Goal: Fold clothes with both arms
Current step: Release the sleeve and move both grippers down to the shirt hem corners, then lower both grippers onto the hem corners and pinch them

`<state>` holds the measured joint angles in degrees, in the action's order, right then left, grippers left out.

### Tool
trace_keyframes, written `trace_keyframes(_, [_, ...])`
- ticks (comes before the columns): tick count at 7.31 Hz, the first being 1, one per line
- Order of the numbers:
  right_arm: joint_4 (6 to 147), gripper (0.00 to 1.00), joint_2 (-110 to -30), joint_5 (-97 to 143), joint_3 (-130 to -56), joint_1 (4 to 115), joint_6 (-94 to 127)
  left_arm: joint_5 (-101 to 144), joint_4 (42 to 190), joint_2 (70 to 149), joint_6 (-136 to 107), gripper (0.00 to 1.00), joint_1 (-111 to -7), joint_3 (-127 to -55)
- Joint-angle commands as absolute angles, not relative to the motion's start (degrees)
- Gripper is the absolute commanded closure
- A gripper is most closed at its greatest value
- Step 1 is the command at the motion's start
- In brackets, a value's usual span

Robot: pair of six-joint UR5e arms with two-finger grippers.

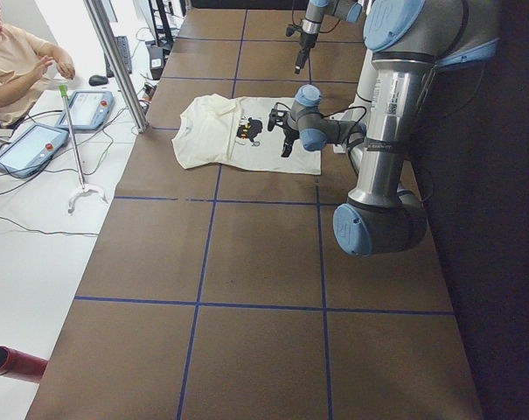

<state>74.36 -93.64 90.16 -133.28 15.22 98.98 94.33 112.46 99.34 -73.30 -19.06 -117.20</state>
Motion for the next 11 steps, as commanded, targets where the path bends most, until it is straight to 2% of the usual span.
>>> trace_keyframes(1, [74.4,0.06,-94.2,89.2,-133.9,13.6,99.8,90.7,112.9,95.2,-80.8,0.3,-11.7,-117.4])
trace_keyframes(4, [74.4,0.06,-94.2,89.1,-133.9,13.7,99.8,90.5,112.4,93.5,-84.7,0.33,-6.9,-117.4])
trace_keyframes(8, [74.4,0.06,-94.2,89.1,-133.9,13.7,99.8,90.8,112.1,93.7,-85.5,0.43,-6.1,-117.4])
trace_keyframes(11, [74.4,0.06,-94.1,88.9,-133.9,13.7,99.8,91.1,112.1,93.2,-87.4,0.43,-6.6,-118.7])
